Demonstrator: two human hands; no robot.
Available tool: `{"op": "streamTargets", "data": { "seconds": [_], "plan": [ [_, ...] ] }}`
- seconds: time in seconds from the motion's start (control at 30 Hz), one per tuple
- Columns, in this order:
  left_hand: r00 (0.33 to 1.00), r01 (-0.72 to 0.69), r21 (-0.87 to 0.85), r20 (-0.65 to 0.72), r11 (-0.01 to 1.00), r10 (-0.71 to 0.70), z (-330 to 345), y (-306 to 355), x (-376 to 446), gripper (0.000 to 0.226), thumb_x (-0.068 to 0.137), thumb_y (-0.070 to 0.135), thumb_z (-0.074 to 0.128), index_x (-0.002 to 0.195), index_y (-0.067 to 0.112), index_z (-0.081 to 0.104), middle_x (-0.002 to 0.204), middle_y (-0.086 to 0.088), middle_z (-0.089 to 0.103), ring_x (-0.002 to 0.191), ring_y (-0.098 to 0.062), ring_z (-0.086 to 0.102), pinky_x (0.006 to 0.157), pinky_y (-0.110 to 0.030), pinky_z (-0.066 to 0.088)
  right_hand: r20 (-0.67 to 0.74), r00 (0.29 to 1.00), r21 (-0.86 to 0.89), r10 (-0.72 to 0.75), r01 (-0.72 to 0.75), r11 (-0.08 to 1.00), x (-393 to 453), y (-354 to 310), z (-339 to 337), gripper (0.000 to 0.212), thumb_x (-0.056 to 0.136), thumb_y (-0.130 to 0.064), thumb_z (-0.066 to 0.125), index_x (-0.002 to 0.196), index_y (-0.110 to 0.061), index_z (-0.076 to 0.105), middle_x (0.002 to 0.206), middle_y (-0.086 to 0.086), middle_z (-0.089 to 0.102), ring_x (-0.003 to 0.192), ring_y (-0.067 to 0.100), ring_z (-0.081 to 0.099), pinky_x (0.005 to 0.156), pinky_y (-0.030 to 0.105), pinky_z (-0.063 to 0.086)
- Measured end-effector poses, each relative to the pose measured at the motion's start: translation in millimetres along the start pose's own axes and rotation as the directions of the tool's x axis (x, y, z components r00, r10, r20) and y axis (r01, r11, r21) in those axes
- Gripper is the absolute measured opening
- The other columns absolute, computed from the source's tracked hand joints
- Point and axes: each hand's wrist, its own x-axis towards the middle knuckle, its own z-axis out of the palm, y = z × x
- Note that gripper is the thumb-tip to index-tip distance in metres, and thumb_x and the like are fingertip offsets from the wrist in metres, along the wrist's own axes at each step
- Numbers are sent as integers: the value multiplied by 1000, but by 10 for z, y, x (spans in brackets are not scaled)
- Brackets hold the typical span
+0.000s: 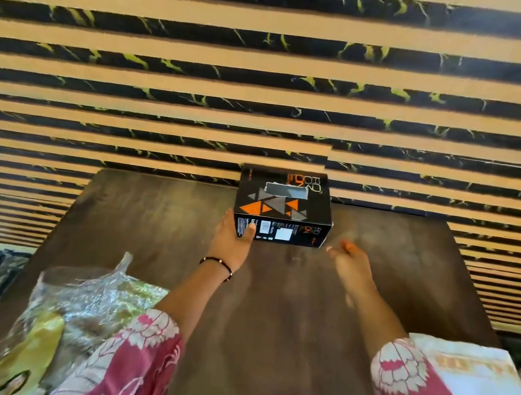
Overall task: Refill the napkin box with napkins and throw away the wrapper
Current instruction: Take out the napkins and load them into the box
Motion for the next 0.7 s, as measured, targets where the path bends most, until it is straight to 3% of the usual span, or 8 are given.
{"op": "streamTargets", "data": {
  "seconds": [0.13, 0.23, 0.37, 0.43, 0.63, 0.7],
  "plan": [
    [997, 64, -52, -39, 997, -66, 36, 53, 49, 40, 93, 23, 50, 129, 14, 37, 127, -11, 57, 115, -28, 55, 93, -40, 44, 58, 998, 37, -33, 31, 999, 177, -153, -19, 57, 87, -22, 56, 141, -19, 35, 143, 7, 45, 126, 28, 45, 103, 42, 37],
    [998, 32, -43, -52, 999, -35, 37, 53, 4, 38, 92, 20, 52, 128, 14, 41, 126, -10, 59, 113, -29, 56, 90, -34, 42, 141, 984, 57, -112, 105, 993, 162, -181, 6, 40, 90, -13, 52, 129, -19, 51, 125, 4, 61, 108, 16, 54, 89, 31, 38],
    [998, 39, -19, -42, 999, -40, 12, -21, -143, 41, 94, 20, 48, 134, 14, 39, 126, -10, 58, 112, -27, 54, 87, -28, 37, 114, 985, 96, -126, 115, 989, 12, -79, 50, 34, 88, -10, 52, 119, -22, 58, 110, -2, 66, 100, 14, 57, 83, 32, 38],
    [998, 61, 4, -30, 998, -61, 14, -94, -224, 46, 93, 26, 49, 136, 14, 37, 130, -10, 54, 113, -23, 52, 92, -31, 38, 137, 984, 93, -114, 102, 990, -90, -38, 55, 31, 88, -9, 52, 116, -20, 59, 106, -2, 66, 97, 13, 56, 81, 31, 38],
    [998, 15, -21, -55, 1000, -17, -153, -17, -140, 46, 88, 22, 57, 129, 16, 39, 141, -13, 39, 131, -31, 38, 108, -51, 34, 180, 975, 88, -129, 115, 989, -232, -151, 12, 34, 90, -11, 52, 123, -16, 55, 109, 0, 64, 89, 8, 54, 62, 20, 35],
    [1000, 0, -19, -17, 1000, 0, -211, 13, 27, 48, 86, 17, 59, 130, 13, 38, 137, -12, 44, 129, -31, 41, 106, -51, 36, 205, 972, 62, -113, 103, 993, -236, -231, 9, 37, 89, -12, 52, 126, -15, 53, 107, -1, 62, 88, 8, 53, 61, 20, 35]
  ]
}}
